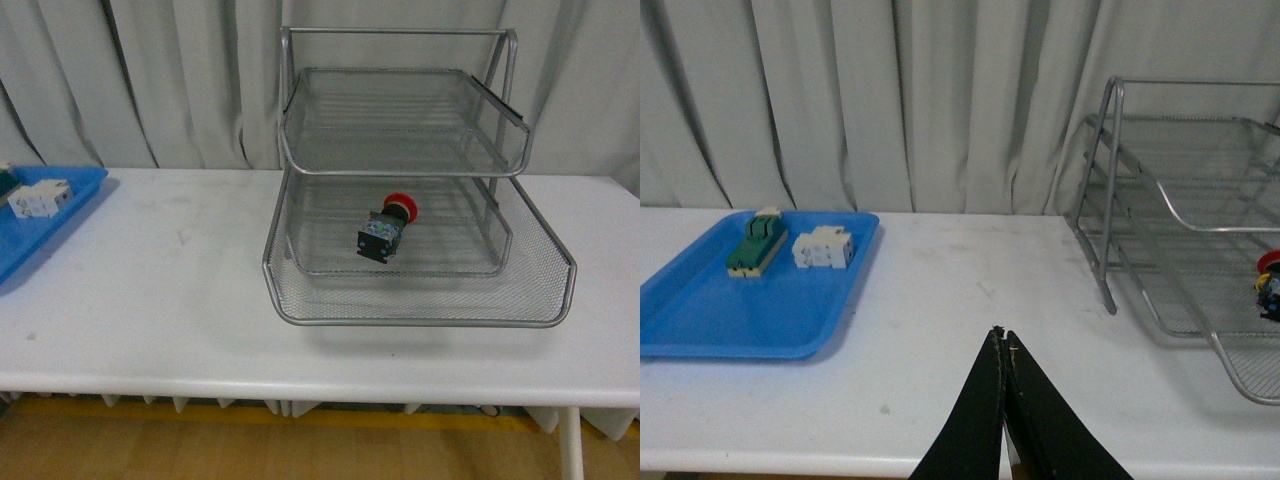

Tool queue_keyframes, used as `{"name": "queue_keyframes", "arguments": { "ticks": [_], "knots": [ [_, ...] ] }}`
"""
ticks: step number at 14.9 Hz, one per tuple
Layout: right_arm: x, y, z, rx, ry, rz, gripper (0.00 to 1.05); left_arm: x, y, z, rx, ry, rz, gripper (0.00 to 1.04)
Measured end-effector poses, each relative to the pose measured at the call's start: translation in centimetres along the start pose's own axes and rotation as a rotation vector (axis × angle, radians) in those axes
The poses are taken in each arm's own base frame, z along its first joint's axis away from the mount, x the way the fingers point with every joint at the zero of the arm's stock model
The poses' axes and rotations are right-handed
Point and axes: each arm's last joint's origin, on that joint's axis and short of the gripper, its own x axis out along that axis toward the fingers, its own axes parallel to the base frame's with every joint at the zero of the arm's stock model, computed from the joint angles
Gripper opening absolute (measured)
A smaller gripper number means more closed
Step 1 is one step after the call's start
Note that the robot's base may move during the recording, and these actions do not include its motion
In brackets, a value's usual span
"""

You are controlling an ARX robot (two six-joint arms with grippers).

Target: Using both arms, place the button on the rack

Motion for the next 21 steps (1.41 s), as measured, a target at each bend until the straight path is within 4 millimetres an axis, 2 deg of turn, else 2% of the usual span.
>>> {"name": "queue_keyframes", "arguments": {
  "ticks": [14, 16, 17, 21],
  "knots": [
    [0.0, 0.0, 0.0, 0.0, 0.0, 0.0, 0.98, -1.8, 0.0, 0.1, 0.0, -0.01, 0.0, 0.02],
    [0.0, 0.0, 0.0, 0.0, 0.0, 0.0, 0.98, -2.7, 0.0, -0.5, 0.0, 0.036, 0.0, 0.02],
    [0.0, 0.0, 0.0, 0.0, 0.001, 0.0, 0.98, -2.9, 0.0, 0.1, 0.0, -0.019, 0.001, 0.02],
    [0.0, 0.0, 0.0, 0.0, 0.0, 0.0, 0.98, -2.8, 0.0, -0.2, -0.001, 0.002, 0.0, 0.02]
  ]
}}
